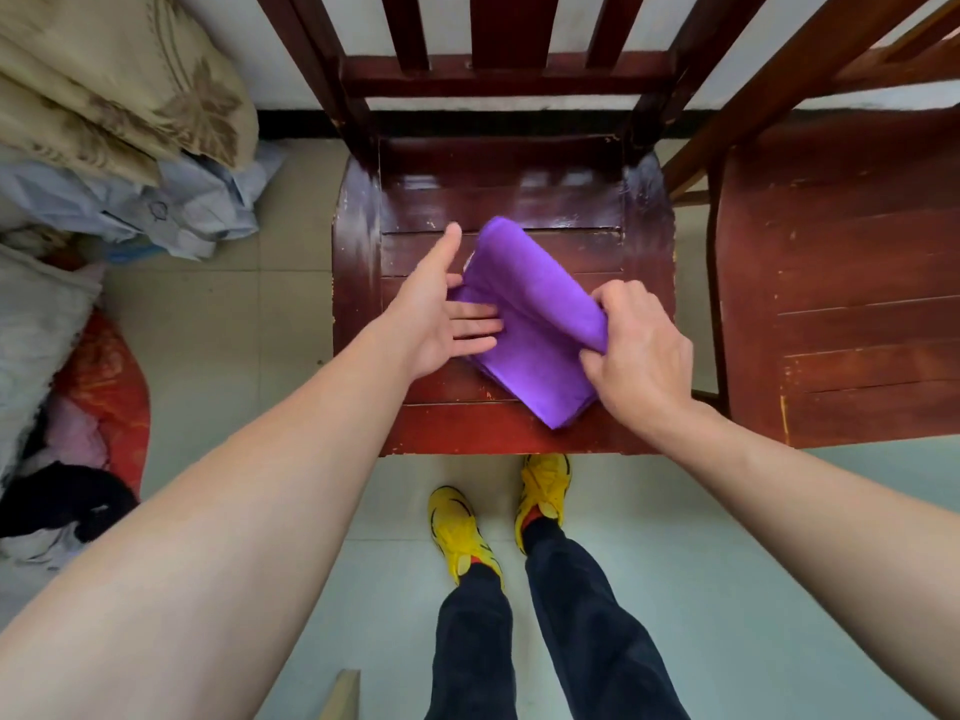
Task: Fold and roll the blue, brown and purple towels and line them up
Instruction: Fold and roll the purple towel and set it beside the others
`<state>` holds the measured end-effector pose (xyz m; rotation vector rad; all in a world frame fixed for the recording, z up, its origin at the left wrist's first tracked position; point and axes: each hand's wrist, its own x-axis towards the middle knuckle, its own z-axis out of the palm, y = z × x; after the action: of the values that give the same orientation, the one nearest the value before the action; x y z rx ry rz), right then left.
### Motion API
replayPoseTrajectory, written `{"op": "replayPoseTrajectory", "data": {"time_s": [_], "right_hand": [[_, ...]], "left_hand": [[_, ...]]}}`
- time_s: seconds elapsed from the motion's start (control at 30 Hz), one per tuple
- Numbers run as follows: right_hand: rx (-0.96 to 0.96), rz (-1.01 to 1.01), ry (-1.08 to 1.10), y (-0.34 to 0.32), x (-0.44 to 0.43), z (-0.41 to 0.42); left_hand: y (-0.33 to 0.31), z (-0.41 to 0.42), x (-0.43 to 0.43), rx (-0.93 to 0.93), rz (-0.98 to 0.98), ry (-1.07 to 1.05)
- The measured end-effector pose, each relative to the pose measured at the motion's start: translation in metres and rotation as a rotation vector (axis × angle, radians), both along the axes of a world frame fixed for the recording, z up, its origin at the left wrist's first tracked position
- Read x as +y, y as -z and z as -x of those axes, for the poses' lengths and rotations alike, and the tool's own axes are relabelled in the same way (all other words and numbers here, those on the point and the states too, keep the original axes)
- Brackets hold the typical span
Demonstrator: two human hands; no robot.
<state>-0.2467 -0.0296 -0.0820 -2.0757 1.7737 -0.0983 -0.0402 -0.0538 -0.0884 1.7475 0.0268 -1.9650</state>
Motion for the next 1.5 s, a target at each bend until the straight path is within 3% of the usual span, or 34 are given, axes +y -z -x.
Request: {"op": "replayPoseTrajectory", "data": {"time_s": [0.07, 0.17, 0.27, 0.37, 0.43, 0.53, 0.57, 0.63, 0.7, 0.83, 0.97, 1.03, 1.13, 1.23, 1.4, 1.5], "right_hand": [[0.076, 0.092, -0.212, -0.010, 0.007, 0.000], [0.244, 0.011, -0.418, -0.011, 0.030, -0.004], [0.274, -0.090, -0.463, -0.008, 0.057, -0.003], [0.218, -0.055, -0.455, -0.008, 0.073, -0.003], [0.208, -0.058, -0.464, -0.005, 0.077, -0.002], [0.191, -0.185, -0.425, 0.003, 0.071, -0.003], [0.182, -0.229, -0.403, 0.007, 0.067, -0.003], [0.162, -0.286, -0.345, 0.013, 0.058, -0.003], [0.139, -0.311, -0.303, 0.017, 0.052, -0.002], [0.124, -0.322, -0.348, 0.024, 0.053, 0.004], [0.027, -0.365, -0.305, 0.026, 0.051, 0.012], [-0.050, -0.431, -0.225, 0.022, 0.049, 0.013], [-0.044, -0.353, -0.122, 0.019, 0.040, 0.011], [0.013, -0.244, -0.083, 0.024, 0.034, 0.010], [0.049, -0.439, -0.045, 0.030, 0.041, 0.005], [0.126, -0.393, -0.127, 0.018, 0.054, 0.006]], "left_hand": [[-0.001, -0.001, -0.005, 0.003, -0.008, -0.022], [-0.001, 0.002, -0.007, -0.173, 0.022, 0.003], [0.003, 0.003, 0.000, -0.422, 0.128, 0.084], [0.009, 0.002, 0.008, -0.550, 0.287, 0.159], [0.010, 0.001, 0.010, -0.743, 0.397, 0.326], [0.009, 0.004, 0.016, -1.248, 0.621, 0.774], [0.008, 0.007, 0.019, -1.334, 0.729, 0.913], [0.008, 0.012, 0.025, -1.289, 0.899, 1.177], [0.010, 0.014, 0.029, -1.170, 0.889, 1.330], [0.023, 0.009, 0.038, -1.078, 0.761, 1.375], [0.021, 0.007, 0.025, -0.854, 0.645, 1.329], [0.012, 0.003, 0.015, -0.906, 0.642, 1.433], [0.007, 0.003, 0.004, -1.210, 0.856, 1.644], [0.009, 0.010, -0.005, -1.140, 0.814, 1.804], [0.008, 0.016, -0.001, -1.097, 0.723, 1.956], [-0.003, 0.013, 0.023, -1.049, 0.665, 2.032]]}}
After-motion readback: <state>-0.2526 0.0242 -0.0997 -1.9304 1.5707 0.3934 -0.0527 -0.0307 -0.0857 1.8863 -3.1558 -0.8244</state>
